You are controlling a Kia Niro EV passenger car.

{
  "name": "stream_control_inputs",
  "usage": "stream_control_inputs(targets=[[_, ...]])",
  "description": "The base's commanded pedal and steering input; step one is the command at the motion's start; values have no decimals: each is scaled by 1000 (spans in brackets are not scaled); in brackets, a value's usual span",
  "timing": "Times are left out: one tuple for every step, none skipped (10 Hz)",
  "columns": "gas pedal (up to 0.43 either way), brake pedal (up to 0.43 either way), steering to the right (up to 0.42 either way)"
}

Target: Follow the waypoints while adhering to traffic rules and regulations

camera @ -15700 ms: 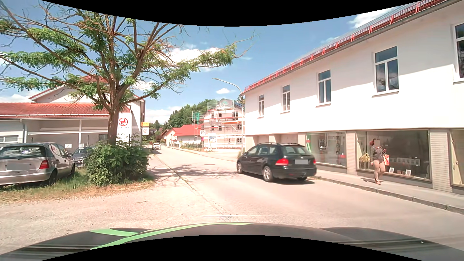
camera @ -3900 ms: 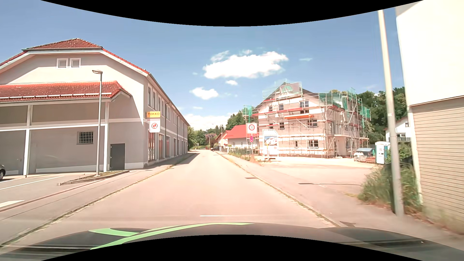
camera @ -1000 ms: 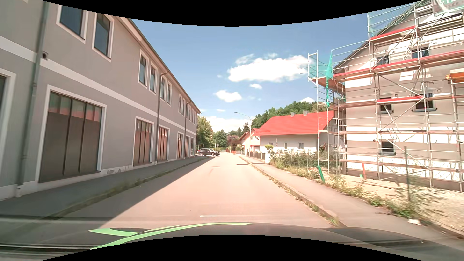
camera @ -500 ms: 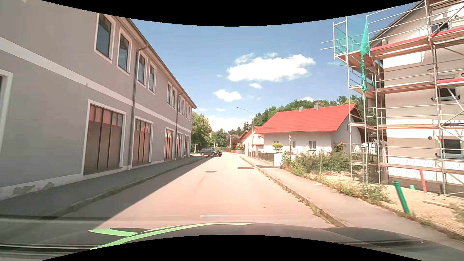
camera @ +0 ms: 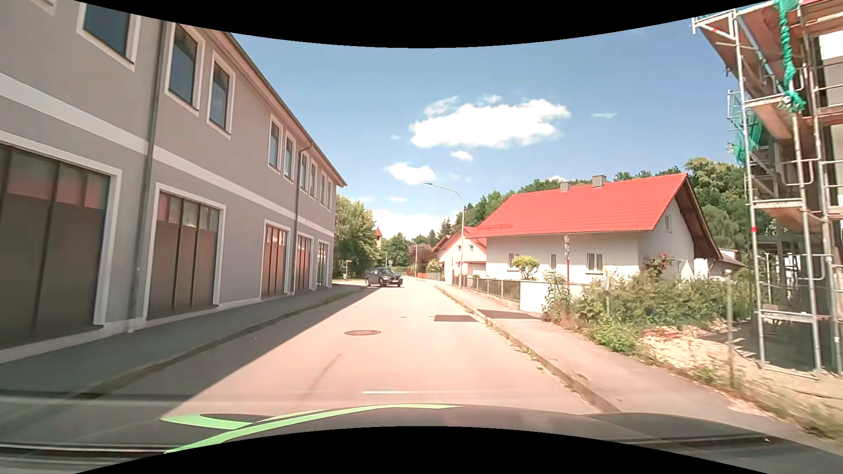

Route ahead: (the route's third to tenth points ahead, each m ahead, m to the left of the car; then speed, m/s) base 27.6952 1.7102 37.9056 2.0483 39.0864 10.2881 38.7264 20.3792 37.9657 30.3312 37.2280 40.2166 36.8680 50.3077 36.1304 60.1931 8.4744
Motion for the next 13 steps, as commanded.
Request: stream_control_inputs(targets=[[0,0,4],[0,0,5],[0,0,4],[0,0,4],[0,0,4],[0,0,4],[0,0,4],[0,0,4],[0,0,4],[0,0,4],[0,0,4],[0,0,4],[0,0,4]])
